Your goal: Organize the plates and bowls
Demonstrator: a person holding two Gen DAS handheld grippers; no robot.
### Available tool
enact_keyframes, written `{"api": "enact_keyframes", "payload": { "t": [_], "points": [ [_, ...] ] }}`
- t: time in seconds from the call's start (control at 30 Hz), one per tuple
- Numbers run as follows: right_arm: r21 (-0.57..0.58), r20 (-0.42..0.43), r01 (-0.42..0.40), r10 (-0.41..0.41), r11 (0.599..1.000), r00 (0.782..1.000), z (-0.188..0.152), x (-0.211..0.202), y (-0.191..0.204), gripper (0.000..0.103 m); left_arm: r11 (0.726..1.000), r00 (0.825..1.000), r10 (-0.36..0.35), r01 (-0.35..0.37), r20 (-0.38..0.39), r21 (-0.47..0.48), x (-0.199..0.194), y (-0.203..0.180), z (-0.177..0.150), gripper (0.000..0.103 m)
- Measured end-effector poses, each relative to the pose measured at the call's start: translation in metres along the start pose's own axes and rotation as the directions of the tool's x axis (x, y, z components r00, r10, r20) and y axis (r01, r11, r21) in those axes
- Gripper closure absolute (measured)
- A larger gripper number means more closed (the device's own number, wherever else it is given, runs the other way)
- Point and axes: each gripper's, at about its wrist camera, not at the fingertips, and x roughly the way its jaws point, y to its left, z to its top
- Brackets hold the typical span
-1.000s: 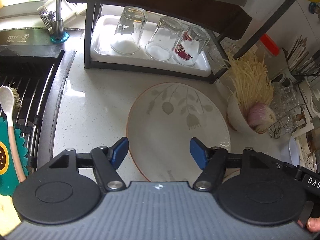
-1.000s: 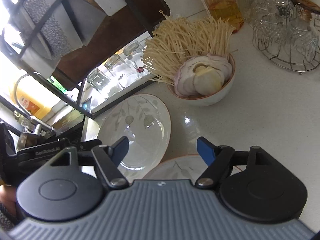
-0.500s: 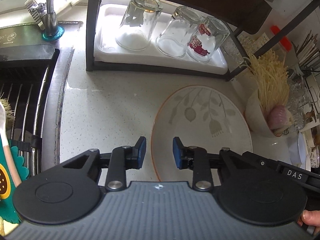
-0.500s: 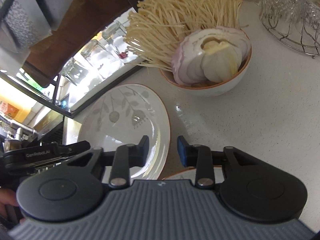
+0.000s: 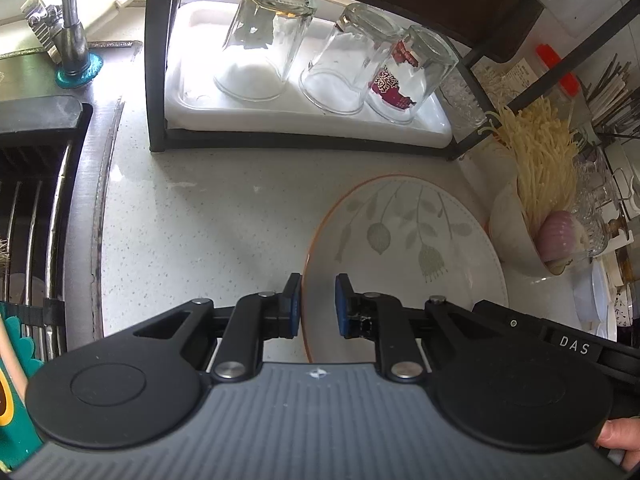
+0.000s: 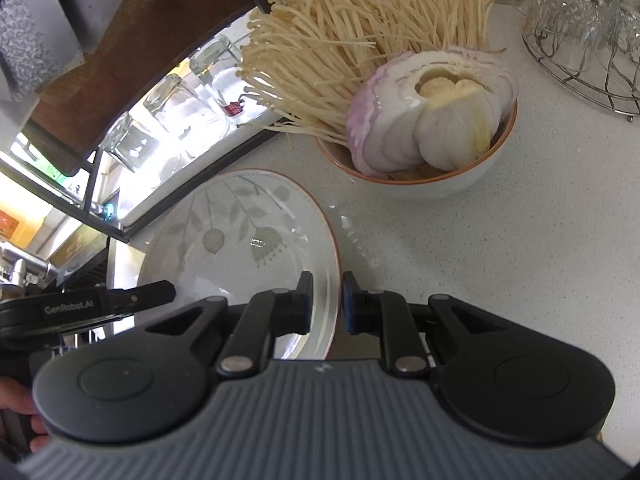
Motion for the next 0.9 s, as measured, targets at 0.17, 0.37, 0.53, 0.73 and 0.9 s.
{"api": "enact_keyframes", "payload": {
  "t": [0.17, 0.37, 0.53, 0.73, 0.9],
  "points": [
    [0.004, -0.011, -0.004, 0.004, 1.000, 1.000, 0.000, 0.005, 0.000, 0.086, 1.000, 1.000, -0.002, 0.003, -0.022, 0.023, 0.006, 0.000, 0.003, 0.083],
    [0.029, 0.002, -0.012, 0.012, 1.000, 1.000, -0.002, 0.006, -0.001, 0.085, 0.999, 1.000, 0.001, 0.001, -0.031, 0.041, 0.013, -0.001, 0.006, 0.083],
    [0.016, 0.001, -0.005, 0.005, 1.000, 1.000, -0.002, 0.005, -0.001, 0.085, 0.999, 0.999, -0.012, 0.014, -0.053, 0.040, 0.013, 0.001, 0.004, 0.083],
    [-0.009, -0.017, -0.008, 0.008, 1.000, 1.000, -0.002, 0.002, 0.001, 0.085, 0.999, 0.997, -0.009, 0.014, -0.081, 0.053, 0.008, 0.001, -0.001, 0.083],
    [-0.020, -0.007, -0.031, 0.030, 0.999, 1.000, 0.000, -0.002, 0.004, 0.085, 0.999, 0.998, -0.009, 0.012, -0.061, 0.053, -0.004, 0.002, -0.002, 0.083]
  ]
}}
